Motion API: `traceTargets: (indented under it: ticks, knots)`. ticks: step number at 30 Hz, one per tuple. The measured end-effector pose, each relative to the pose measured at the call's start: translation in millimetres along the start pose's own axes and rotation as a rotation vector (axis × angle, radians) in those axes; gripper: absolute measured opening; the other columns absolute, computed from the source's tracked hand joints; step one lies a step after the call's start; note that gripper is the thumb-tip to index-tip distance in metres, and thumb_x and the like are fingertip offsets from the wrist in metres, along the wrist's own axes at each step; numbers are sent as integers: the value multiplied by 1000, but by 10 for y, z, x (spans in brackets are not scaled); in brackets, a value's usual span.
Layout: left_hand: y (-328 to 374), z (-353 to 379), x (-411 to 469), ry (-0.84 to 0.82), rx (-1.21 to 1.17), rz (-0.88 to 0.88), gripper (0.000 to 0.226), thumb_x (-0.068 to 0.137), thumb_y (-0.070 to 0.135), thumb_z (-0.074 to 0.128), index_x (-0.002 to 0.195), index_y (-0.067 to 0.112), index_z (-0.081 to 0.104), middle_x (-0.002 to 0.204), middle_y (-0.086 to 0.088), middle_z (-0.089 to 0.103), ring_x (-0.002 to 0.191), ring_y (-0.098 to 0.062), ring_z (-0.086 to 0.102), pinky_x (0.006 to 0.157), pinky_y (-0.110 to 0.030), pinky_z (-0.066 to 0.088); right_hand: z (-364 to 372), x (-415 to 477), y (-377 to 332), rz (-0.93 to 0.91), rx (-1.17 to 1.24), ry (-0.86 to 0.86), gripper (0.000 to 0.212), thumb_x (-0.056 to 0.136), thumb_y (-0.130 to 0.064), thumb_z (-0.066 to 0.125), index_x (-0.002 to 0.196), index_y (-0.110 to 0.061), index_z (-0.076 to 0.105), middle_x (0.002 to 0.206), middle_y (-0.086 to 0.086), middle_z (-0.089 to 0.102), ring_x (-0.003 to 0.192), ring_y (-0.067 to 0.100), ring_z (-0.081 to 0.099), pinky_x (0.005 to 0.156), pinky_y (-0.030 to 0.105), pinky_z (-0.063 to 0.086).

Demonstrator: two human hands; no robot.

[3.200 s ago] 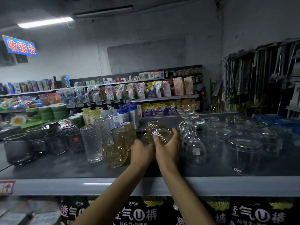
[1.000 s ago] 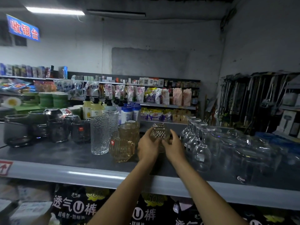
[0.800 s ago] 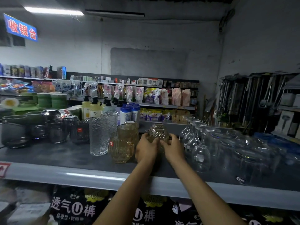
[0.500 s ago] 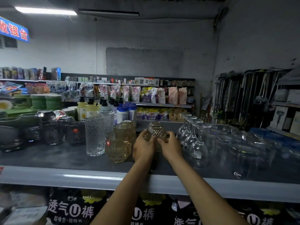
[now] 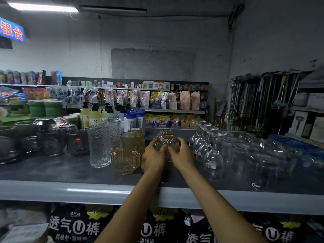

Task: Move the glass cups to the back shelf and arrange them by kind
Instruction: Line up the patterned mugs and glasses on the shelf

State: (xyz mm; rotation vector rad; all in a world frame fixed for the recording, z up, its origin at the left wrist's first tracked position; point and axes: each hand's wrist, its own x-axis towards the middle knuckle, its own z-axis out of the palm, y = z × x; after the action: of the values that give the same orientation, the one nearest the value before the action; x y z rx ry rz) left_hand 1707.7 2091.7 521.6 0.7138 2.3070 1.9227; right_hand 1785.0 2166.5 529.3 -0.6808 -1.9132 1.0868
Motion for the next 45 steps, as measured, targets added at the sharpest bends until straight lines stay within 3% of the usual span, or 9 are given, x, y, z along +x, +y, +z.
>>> traceTargets:
  ticks: [3,9,18,21,28,31,36,45]
  knots:
    - [-29,14,33,-2,-26,3,53,93,48,67,144,44,53,123,1,73,109,-23,70,97,-42,54,6,3,-4,-19,-8,11,48,97,-24,66,143,-22,51,128,-1,66,117,19,63,85,26,44]
    - [-44,17,54,-6,-90,-3,50,96,45,67,144,40,55,126,-1,72,111,-21,69,93,-38,51,15,12,23,-39,-26,8,51,98,-22,66,147,-21,48,138,2,63,126,21,59,98,29,46]
    - [-39,-1,47,-20,-136,-3,49,98,44,65,145,39,55,127,-2,72,112,-20,69,99,-42,53,8,15,28,-31,-23,-3,51,98,-21,67,146,-19,48,133,3,65,119,19,62,74,17,43]
    - [-36,0,33,-16,-141,-2,48,97,44,66,144,40,55,125,0,73,109,-19,70,99,-43,54,8,14,26,-26,-19,-17,53,99,-20,66,148,-19,46,135,3,64,122,19,61,84,23,42]
    - [10,-25,-1,0,-172,-9,43,97,40,69,139,37,59,123,0,73,108,-22,70,97,-48,56,17,26,44,-33,-3,4,50,99,-22,63,147,-22,47,133,2,65,119,19,62,84,24,44]
    - [17,-38,-16,1,-184,-5,42,97,40,69,138,35,60,124,1,72,107,-20,70,98,-47,56,18,30,48,-45,4,-5,50,100,-20,62,148,-21,47,134,2,64,122,18,61,79,17,43]
    - [37,-58,-53,4,-184,14,38,96,37,69,134,37,61,122,3,72,105,-17,70,97,-47,57,13,24,36,-43,2,-16,51,102,-17,60,150,-18,45,136,4,63,125,19,59,89,22,41]
    - [64,-81,-81,10,-194,27,37,99,32,67,136,31,61,126,2,70,104,-16,67,92,-37,54,52,54,49,-39,30,-1,45,101,-17,60,144,-18,49,131,4,66,121,23,63,95,31,49]
